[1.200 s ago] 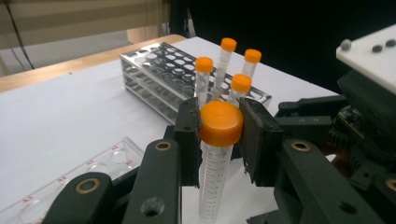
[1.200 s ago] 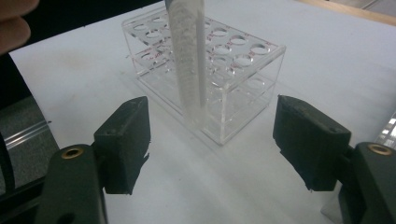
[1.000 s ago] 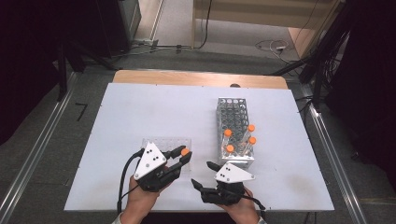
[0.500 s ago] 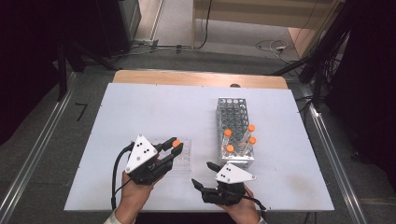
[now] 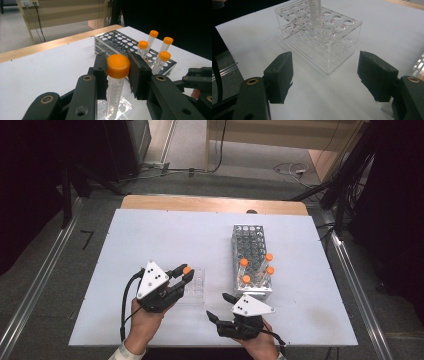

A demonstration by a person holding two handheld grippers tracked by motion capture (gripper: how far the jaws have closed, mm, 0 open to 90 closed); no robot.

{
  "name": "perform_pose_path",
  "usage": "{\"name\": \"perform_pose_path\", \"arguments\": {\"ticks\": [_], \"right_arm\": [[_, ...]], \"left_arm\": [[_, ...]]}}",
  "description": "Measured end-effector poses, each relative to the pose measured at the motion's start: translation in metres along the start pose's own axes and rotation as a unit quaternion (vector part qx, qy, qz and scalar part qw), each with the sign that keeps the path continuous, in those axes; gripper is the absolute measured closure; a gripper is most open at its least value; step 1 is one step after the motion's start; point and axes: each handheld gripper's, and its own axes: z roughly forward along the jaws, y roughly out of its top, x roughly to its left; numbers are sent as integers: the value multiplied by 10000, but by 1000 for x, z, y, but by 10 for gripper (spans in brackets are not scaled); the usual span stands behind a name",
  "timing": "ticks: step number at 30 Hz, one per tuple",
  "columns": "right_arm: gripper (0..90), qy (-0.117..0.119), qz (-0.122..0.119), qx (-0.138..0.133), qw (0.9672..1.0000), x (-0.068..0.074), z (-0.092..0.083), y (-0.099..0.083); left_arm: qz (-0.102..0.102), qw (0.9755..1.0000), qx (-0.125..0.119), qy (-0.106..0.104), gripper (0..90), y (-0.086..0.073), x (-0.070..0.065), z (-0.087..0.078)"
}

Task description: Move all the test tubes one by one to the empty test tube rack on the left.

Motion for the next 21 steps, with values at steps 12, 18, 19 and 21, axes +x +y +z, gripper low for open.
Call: {"name": "perform_pose_path", "arguments": {"ticks": [12, 18, 19, 21], "right_arm": [[275, -19, -23, 6, 10000, -1, -1, 0], [278, -39, -13, 2, 10000, -1, -3, -1], [278, -42, -9, 4, 10000, -1, -3, -1], [279, -50, -1, -1, 10000, -2, -4, -1]], "left_arm": [[46, 9996, 255, 72, 693, -16, 0, 13], [25, 9992, 385, 93, 688, -25, 0, 18], [34, 9991, 405, 98, 688, -26, 1, 18], [6, 9992, 400, 91, 687, -28, 1, 18]]}}
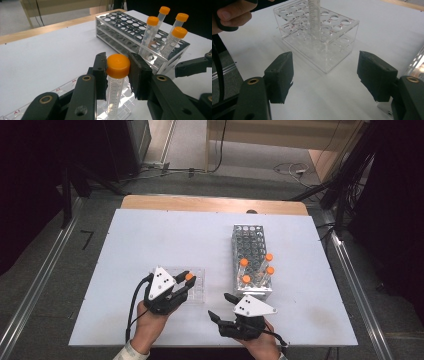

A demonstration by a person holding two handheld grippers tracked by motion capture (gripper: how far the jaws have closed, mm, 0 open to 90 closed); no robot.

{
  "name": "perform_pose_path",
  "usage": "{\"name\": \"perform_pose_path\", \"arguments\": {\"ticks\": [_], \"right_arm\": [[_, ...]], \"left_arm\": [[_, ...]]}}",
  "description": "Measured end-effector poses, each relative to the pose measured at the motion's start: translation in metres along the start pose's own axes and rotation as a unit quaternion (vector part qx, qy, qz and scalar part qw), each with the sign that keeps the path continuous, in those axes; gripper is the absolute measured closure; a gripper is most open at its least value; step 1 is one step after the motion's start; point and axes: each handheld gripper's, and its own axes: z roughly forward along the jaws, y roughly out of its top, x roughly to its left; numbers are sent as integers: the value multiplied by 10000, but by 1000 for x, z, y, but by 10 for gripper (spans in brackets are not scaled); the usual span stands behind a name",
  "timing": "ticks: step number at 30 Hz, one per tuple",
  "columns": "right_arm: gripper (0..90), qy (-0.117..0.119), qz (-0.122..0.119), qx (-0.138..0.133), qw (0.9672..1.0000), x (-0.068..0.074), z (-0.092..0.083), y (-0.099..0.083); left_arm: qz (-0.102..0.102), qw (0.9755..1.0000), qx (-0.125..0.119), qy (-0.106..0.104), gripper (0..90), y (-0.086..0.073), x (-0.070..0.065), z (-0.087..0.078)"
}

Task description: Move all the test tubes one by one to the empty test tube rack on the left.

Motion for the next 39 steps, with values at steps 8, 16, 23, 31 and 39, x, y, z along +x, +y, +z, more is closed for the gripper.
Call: {"name": "perform_pose_path", "arguments": {"ticks": [8, 16, 23, 31, 39], "right_arm": [[281, -4, -19, 9, 10000, 0, 1, 0], [283, -8, -14, 5, 10000, 0, 0, 0], [281, -72, 20, -52, 10000, -2, -2, 0], [289, -220, 129, -183, 9995, -12, -13, 1], [296, -373, 242, -303, 9986, -24, -26, 0]], "left_arm": [[-55, 10000, 55, -41, 653, -3, 1, 1], [-209, 9997, -2, -155, 570, -1, 3, -1], [-345, 9993, -2, -148, 249, 2, 2, -5], [-421, 9990, -127, -34, 189, 3, 4, -19], [-412, 9991, -122, 39, 187, 1, 6, -25]]}}
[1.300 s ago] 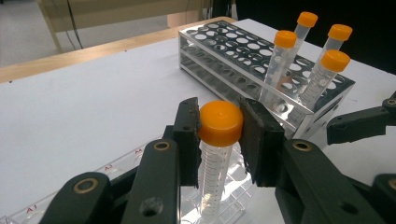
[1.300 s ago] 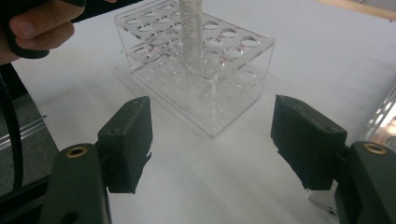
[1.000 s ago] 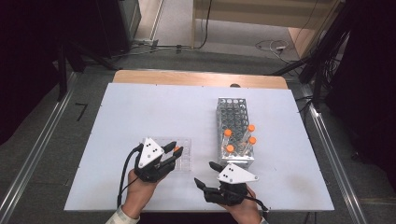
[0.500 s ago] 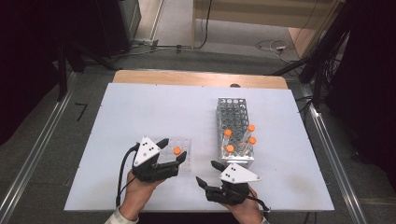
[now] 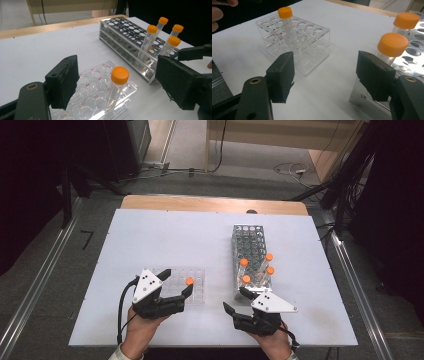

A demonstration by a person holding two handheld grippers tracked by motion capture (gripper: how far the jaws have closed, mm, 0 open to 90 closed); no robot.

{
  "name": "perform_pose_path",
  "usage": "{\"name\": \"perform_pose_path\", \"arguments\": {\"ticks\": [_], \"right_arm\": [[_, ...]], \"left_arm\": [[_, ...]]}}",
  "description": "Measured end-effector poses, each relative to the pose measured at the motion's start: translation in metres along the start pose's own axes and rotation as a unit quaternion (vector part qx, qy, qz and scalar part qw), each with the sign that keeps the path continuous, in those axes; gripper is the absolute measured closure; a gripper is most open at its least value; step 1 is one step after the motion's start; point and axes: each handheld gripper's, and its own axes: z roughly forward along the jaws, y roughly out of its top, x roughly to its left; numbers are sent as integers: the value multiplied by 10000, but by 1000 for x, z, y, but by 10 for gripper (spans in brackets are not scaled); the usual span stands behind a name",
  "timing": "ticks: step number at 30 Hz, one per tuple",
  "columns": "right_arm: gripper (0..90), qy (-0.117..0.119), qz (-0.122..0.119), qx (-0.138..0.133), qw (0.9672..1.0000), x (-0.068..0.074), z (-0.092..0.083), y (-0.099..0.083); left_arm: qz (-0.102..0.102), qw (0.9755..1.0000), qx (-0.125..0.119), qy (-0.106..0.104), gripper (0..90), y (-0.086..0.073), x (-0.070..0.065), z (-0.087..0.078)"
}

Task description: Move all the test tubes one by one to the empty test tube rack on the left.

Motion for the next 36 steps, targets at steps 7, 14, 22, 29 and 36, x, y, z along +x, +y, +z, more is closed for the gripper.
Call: {"name": "perform_pose_path", "arguments": {"ticks": [7, 14, 22, 29, 36], "right_arm": [[301, -81, 17, 25, 10000, -4, -5, -1], [307, -288, 65, 8, 9996, -13, -8, -3], [354, -612, 104, -6, 9981, -26, 2, -6], [477, -737, 185, -40, 9971, -36, 11, -7], [579, -741, 241, -99, 9969, -39, 16, -9]], "left_arm": [[-27, 10000, 13, 47, 186, -1, 3, -2], [-51, 10000, 6, 70, 186, -1, 6, -3], [-70, 9997, 3, 221, 121, -1, 9, -2], [-98, 9996, -32, 257, 116, -1, 11, -4], [-100, 9996, -27, 246, 116, -1, 11, -4]]}}
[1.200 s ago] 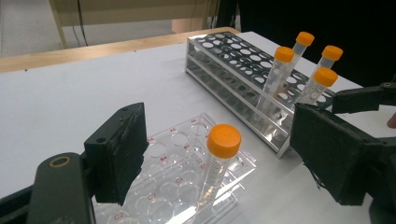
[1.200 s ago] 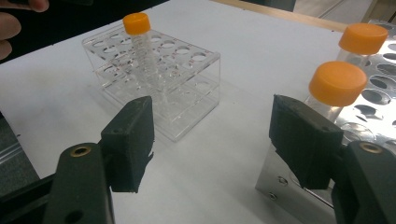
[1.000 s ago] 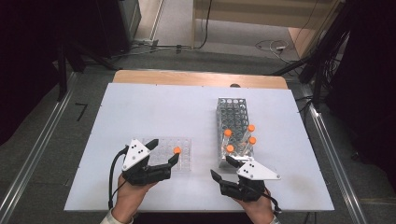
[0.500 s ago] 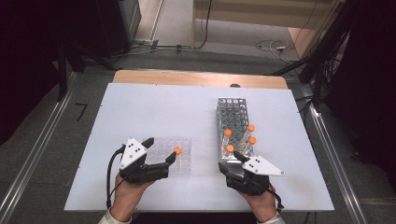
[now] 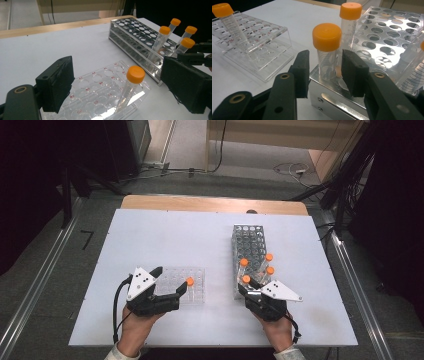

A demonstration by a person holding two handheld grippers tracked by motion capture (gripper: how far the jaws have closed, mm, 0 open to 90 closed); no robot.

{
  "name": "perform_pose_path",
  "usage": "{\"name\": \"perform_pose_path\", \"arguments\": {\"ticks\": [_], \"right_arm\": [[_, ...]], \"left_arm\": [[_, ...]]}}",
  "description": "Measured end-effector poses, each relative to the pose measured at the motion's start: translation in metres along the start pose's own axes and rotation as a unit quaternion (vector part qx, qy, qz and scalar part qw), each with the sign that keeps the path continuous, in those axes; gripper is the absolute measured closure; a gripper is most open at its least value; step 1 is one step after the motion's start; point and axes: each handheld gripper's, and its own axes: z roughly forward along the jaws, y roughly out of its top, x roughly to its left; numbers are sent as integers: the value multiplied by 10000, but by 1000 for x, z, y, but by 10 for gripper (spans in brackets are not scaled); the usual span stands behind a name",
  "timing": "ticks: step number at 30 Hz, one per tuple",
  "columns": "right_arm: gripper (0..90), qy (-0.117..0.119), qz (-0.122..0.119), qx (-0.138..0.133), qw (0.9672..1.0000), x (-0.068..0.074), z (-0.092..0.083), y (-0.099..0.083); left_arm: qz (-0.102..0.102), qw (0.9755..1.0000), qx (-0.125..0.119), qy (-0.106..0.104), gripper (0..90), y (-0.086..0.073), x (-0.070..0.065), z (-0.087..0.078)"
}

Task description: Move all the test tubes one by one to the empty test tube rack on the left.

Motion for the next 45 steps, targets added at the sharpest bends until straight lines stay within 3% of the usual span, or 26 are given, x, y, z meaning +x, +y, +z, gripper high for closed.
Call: {"name": "perform_pose_path", "arguments": {"ticks": [18, 28, 39, 45], "right_arm": [[712, -76, -47, -39, 10000, -2, 5, 0], [713, -30, -37, -323, 9995, -3, -12, 15], [715, -6, -121, -841, 9964, 3, -42, 33], [716, 191, -191, -786, 9965, 12, -43, 35]], "left_arm": [[3, 10000, 9, -13, 118, 0, 0, 0], [18, 10000, 28, -31, 117, 0, 0, 1], [4, 10000, 19, -24, 117, 0, 0, 0], [-5, 10000, 2, -49, 118, 0, 0, -1]]}}
